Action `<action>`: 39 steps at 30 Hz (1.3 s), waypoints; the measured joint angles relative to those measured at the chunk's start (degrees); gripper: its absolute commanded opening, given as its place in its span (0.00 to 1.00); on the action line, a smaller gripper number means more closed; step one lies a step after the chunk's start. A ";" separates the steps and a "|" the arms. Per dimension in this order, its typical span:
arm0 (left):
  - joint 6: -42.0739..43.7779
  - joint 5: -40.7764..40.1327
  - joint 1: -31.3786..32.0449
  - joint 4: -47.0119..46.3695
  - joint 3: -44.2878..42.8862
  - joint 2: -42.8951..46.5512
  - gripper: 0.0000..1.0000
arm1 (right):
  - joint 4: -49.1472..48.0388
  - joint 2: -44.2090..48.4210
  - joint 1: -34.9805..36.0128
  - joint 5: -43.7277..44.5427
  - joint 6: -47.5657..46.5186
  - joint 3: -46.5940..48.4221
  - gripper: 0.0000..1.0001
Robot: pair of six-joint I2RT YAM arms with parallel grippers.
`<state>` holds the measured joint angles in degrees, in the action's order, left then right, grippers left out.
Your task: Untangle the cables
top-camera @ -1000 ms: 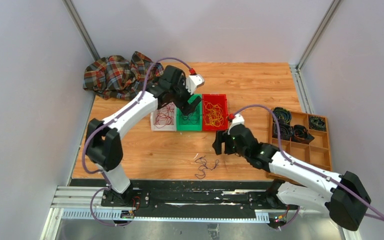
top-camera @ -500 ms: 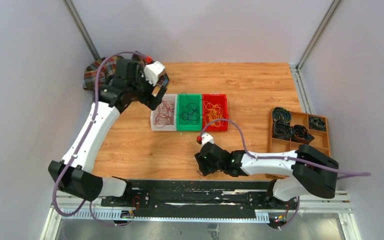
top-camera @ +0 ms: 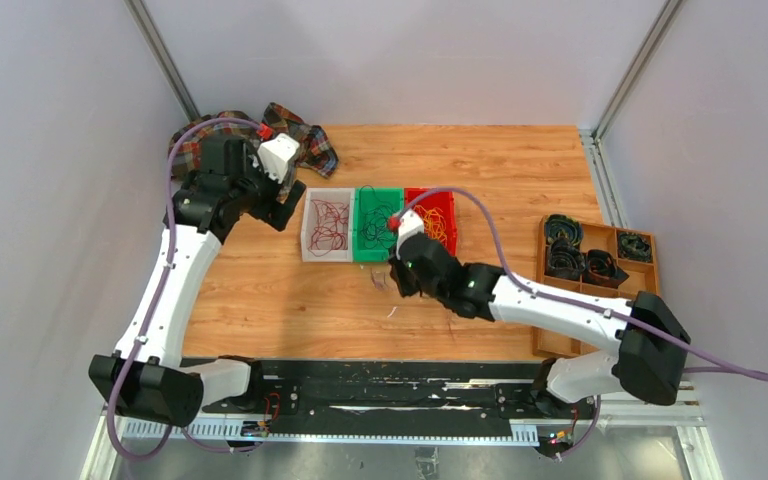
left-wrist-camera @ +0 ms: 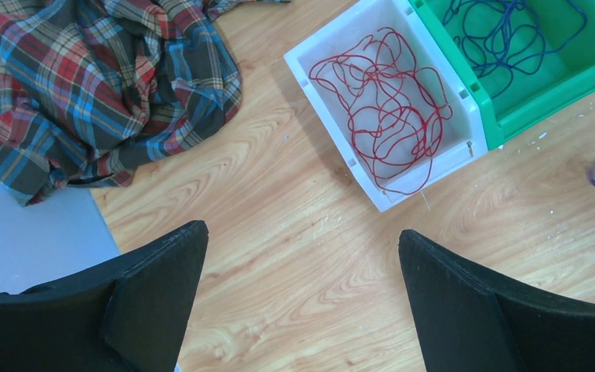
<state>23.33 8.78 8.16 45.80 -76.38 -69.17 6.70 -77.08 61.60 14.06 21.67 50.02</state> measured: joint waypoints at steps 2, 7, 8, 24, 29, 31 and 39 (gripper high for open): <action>-0.35 -0.31 -0.04 -0.61 0.42 -0.44 0.98 | -0.11 0.07 -2.80 0.04 -1.68 4.37 0.01; -2.43 -1.29 -0.24 -2.49 1.42 -2.23 0.98 | -1.70 -5.01 -9.64 -0.61 -5.09 15.98 0.00; -2.78 -1.42 -0.26 -2.62 1.49 -2.64 0.98 | -2.08 -6.93 -10.67 -0.87 -5.57 18.21 0.00; -4.13 -1.27 -1.25 -4.33 1.75 -3.89 0.98 | -0.52 -35.85 -17.14 -0.61 -9.88 38.34 0.62; -4.28 -1.01 -1.84 -4.76 1.75 -4.11 0.98 | 1.03 -36.22 -17.18 1.14 -10.27 38.84 0.77; -4.28 -0.85 -2.08 -4.96 1.75 -4.13 0.98 | 1.36 -36.06 -17.40 1.49 -10.34 38.99 0.77; -4.28 -0.17 -3.13 -5.03 1.75 -4.26 0.98 | 1.75 -36.06 -18.01 1.31 -10.54 42.99 0.38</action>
<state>19.05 8.60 5.04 40.77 -74.63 -73.43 8.45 -113.14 43.59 15.38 11.14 93.01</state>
